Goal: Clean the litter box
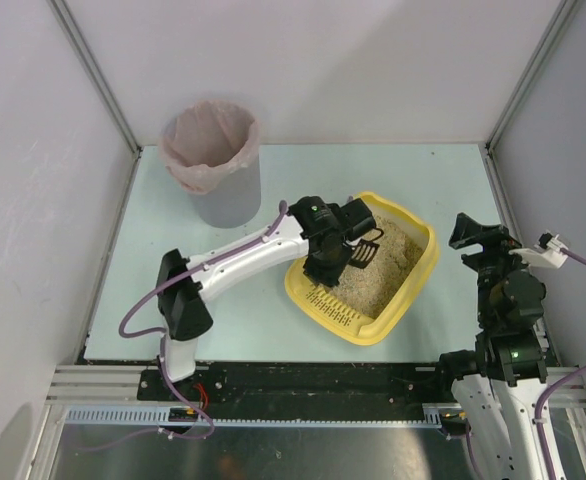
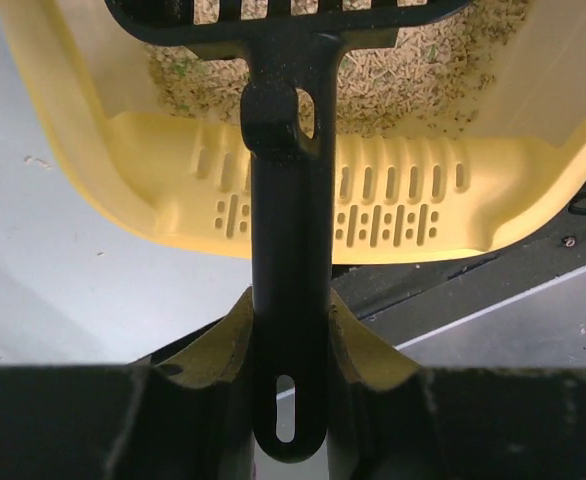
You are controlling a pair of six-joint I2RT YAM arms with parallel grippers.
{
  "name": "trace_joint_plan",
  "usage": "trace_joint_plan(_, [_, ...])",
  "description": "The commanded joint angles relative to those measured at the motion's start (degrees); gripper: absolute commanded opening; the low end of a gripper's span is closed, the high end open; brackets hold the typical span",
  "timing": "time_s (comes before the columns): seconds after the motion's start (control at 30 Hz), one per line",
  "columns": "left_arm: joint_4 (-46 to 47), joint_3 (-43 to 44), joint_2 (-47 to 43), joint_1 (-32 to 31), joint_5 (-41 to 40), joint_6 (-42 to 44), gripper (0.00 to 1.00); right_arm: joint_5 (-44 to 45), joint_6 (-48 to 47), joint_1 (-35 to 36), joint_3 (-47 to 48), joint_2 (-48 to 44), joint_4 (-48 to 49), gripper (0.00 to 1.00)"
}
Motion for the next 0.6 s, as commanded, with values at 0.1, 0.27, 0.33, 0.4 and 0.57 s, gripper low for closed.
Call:
trace_joint_plan(0.1, [-4.8, 6.1, 5.7, -0.3, 2.3, 1.6, 0.0, 2.0, -1.0, -0.2, 0.1, -0.7, 0.7, 0.84])
trace_joint_plan(0.27, [-4.7, 9.8, 9.5, 0.4, 3.2, 1.5, 0.0, 2.1, -1.1, -0.2, 0.2, -0.3, 0.7, 0.84])
trace_joint_plan(0.33, [-4.7, 10.8, 10.9, 0.6, 4.8, 1.4, 0.0, 2.2, -1.0, -0.2, 0.2, 0.0, 0.8, 0.84])
trace_joint_plan(0.4, [-4.7, 11.9, 13.1, 1.0, 5.5, 1.4, 0.0, 1.8, -1.0, -0.2, 0.2, 0.3, 1.0, 0.84])
trace_joint_plan(0.57, [-4.7, 13.7, 16.0, 3.4, 6.0, 1.4, 0.0, 1.4, -0.9, -0.3, 0.2, 0.6, 1.2, 0.84])
